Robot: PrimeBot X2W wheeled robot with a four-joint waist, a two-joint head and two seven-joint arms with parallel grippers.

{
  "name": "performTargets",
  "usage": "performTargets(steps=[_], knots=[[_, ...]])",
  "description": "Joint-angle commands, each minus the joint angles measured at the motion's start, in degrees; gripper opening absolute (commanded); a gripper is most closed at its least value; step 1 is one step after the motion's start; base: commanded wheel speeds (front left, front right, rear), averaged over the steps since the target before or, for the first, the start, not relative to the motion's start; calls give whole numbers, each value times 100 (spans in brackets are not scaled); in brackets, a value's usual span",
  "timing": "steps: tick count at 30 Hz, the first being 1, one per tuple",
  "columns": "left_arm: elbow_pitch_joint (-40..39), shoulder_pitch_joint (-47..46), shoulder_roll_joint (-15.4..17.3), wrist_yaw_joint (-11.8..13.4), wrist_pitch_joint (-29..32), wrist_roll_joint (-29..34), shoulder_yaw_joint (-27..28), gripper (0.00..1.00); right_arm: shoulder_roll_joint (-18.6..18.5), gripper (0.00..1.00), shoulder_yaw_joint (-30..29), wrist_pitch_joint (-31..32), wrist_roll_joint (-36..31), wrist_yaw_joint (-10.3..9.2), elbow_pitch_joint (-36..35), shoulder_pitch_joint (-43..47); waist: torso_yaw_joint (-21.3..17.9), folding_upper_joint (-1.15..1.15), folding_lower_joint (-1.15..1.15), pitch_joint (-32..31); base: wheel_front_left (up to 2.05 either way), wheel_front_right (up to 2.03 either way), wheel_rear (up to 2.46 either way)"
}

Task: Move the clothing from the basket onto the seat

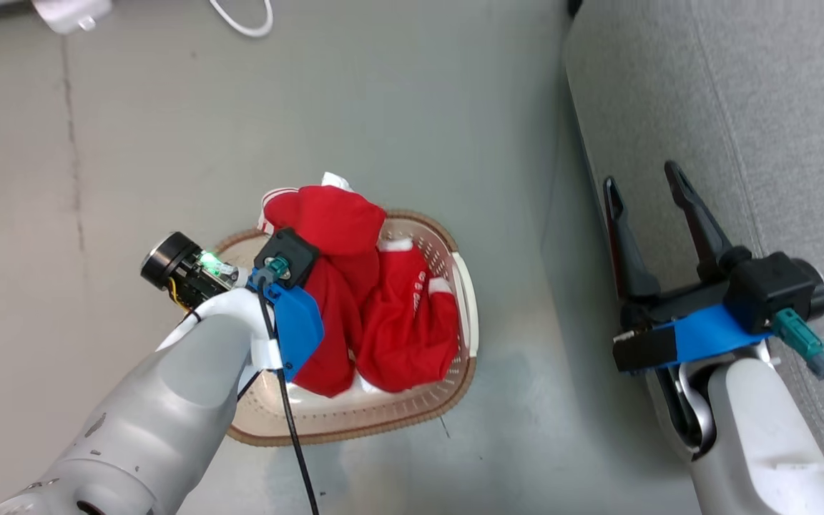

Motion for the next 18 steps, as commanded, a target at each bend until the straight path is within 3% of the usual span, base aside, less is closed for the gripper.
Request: performTargets(steps=[1,6,18], knots=[[-20,9,-36,-2,-108,-101,111,0,-25,100,-30,-22,-24,3,34,175,164,0,1,-366,0,0,0],[-230,75,-80,45,-193,-217,375,0,-25,100,-94,-22,10,3,98,476,225,0,1,-816,0,0,0],[-1940,392,122,401,-198,73,1418,0,-25,100,-144,-22,95,3,167,881,268,0,1,-1536,0,0,0]])
